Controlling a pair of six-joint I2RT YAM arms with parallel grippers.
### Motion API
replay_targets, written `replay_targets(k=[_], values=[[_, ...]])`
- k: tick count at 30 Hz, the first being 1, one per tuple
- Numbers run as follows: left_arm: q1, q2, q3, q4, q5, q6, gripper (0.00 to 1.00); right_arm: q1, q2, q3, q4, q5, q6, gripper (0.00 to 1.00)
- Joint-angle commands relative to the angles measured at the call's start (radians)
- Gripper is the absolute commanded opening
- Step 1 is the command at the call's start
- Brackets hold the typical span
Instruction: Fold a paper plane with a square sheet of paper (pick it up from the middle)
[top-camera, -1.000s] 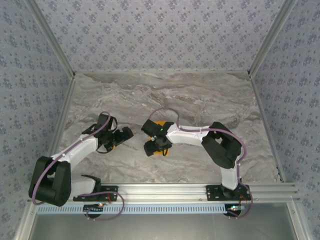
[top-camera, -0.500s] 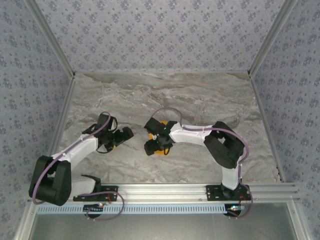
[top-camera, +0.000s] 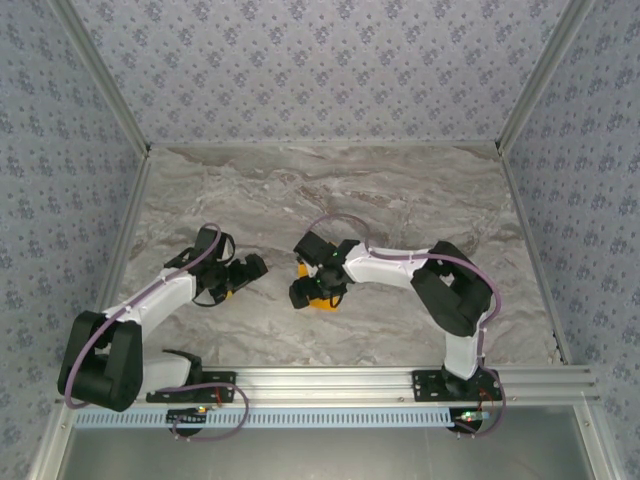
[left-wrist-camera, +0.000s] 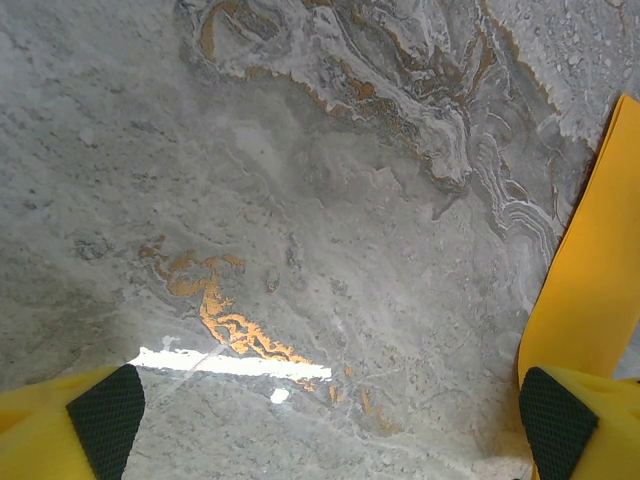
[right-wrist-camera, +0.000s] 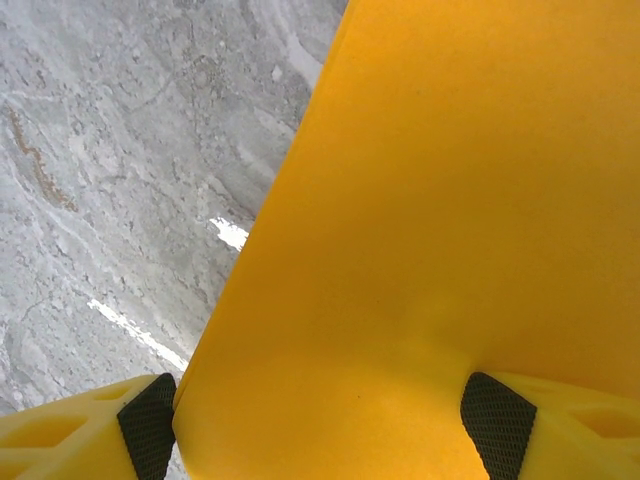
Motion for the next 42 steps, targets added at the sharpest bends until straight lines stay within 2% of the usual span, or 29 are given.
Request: replay_targets(k=[1, 9, 18, 23, 28, 33, 42], values=[[0.004, 0.009, 0.011, 0.003, 0.021, 0.002, 0.99, -0.009, 0.072, -0.061, -0.025, -0.006, 0.000, 0.82], [0.004, 0.014, 0.008, 0.016, 0.039, 0.003, 0.99, -0.024, 0.072, -0.080, 0.002, -0.042, 0.009, 0.83], [0.005, 0.021, 0.006, 0.022, 0.047, 0.005, 0.99, -0.034, 0.074, -0.088, -0.004, -0.023, 0.015, 0.83], [0.004, 0.022, 0.007, 0.025, 0.054, 0.002, 0.99, -0.016, 0.089, -0.053, -0.066, 0.072, 0.010, 0.80], [0.004, 0.022, 0.007, 0.028, 0.052, -0.002, 0.99, 0.072, 0.095, 0.046, -0.133, 0.233, 0.001, 0.79], [0.004, 0.023, 0.003, 0.031, 0.048, -0.006, 0.99, 0.155, 0.057, 0.116, -0.190, 0.382, -0.037, 0.73], [0.004, 0.023, 0.004, 0.029, 0.037, -0.006, 0.99, 0.210, 0.032, 0.160, -0.189, 0.385, -0.067, 0.69]])
